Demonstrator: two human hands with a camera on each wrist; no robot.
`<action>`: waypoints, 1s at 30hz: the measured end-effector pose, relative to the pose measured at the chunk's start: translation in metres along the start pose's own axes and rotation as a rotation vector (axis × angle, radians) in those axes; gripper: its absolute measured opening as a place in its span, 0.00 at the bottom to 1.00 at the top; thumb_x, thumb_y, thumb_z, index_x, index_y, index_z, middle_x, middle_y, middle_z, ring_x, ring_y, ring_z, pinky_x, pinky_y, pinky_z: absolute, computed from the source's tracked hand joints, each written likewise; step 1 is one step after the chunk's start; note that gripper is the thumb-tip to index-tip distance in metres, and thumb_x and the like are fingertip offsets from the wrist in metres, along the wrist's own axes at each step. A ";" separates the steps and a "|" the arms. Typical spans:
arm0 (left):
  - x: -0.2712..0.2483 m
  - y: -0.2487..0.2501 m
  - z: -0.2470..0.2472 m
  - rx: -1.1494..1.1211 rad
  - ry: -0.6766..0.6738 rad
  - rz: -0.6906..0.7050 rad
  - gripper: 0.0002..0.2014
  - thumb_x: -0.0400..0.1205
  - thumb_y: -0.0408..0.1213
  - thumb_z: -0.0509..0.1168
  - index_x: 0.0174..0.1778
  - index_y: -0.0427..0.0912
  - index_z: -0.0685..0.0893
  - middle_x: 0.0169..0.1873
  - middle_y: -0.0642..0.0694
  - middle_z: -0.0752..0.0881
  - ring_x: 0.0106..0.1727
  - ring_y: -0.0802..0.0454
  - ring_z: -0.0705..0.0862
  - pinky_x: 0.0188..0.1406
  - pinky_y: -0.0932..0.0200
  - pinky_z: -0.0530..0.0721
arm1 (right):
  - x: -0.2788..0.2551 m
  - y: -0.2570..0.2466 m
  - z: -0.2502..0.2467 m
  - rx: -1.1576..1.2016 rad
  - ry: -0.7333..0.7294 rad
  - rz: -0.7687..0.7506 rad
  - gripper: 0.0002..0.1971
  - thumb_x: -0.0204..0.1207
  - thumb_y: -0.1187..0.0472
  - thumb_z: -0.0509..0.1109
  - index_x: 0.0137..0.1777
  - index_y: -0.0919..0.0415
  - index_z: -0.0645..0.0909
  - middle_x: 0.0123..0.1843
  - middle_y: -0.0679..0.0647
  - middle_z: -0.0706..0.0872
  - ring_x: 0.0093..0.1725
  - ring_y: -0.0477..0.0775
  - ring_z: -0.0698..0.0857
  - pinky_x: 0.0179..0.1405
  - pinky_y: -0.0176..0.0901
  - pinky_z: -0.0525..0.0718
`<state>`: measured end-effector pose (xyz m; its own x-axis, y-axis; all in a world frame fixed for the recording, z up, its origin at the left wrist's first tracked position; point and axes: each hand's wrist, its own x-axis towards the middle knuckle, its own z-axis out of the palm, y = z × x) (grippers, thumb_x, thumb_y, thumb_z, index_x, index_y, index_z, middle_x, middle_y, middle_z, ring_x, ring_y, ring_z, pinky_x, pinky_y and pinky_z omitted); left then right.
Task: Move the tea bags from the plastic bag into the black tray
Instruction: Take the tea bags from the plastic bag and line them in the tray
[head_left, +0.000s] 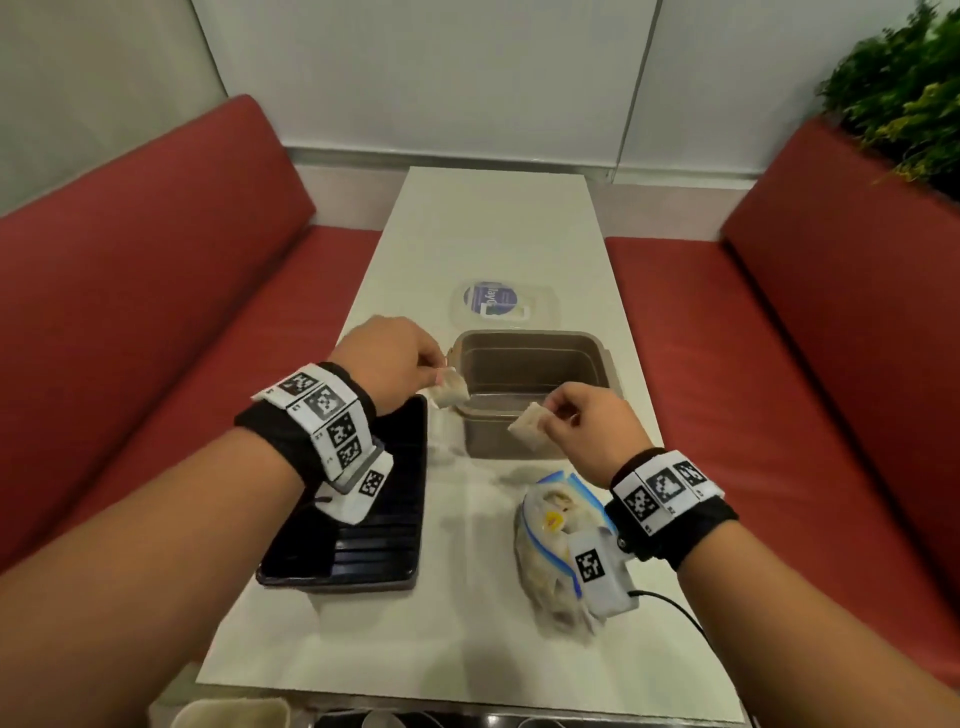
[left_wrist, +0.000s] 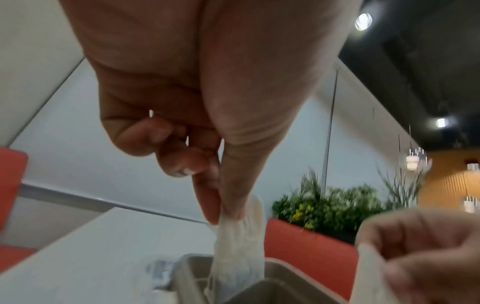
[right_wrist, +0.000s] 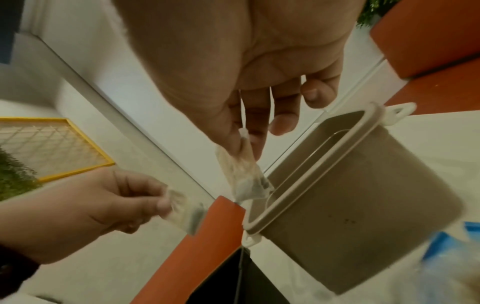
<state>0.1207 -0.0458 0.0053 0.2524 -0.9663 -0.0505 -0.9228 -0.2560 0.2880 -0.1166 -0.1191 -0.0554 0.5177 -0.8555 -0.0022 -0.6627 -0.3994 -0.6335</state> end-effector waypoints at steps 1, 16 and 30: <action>0.003 -0.010 0.000 0.079 -0.036 -0.027 0.05 0.78 0.48 0.73 0.46 0.54 0.92 0.41 0.54 0.90 0.45 0.52 0.86 0.48 0.56 0.84 | 0.004 -0.007 0.003 0.005 -0.003 -0.017 0.01 0.77 0.57 0.71 0.44 0.50 0.83 0.35 0.40 0.82 0.35 0.38 0.79 0.32 0.29 0.70; 0.043 -0.050 0.090 0.394 -0.404 -0.075 0.07 0.79 0.41 0.72 0.41 0.41 0.84 0.31 0.46 0.81 0.34 0.45 0.81 0.35 0.57 0.77 | 0.022 -0.039 0.064 0.029 -0.069 0.037 0.04 0.76 0.56 0.73 0.41 0.49 0.85 0.37 0.45 0.88 0.39 0.46 0.85 0.43 0.41 0.83; 0.054 -0.065 0.110 0.363 -0.432 -0.042 0.05 0.82 0.32 0.63 0.47 0.38 0.84 0.47 0.42 0.87 0.38 0.42 0.80 0.40 0.54 0.78 | 0.017 -0.039 0.092 0.062 -0.090 0.072 0.04 0.76 0.56 0.73 0.40 0.50 0.85 0.36 0.45 0.86 0.37 0.45 0.81 0.43 0.42 0.81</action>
<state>0.1623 -0.0843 -0.1216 0.2198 -0.8585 -0.4633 -0.9746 -0.2138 -0.0662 -0.0322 -0.0880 -0.1020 0.5182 -0.8473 -0.1168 -0.6665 -0.3145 -0.6759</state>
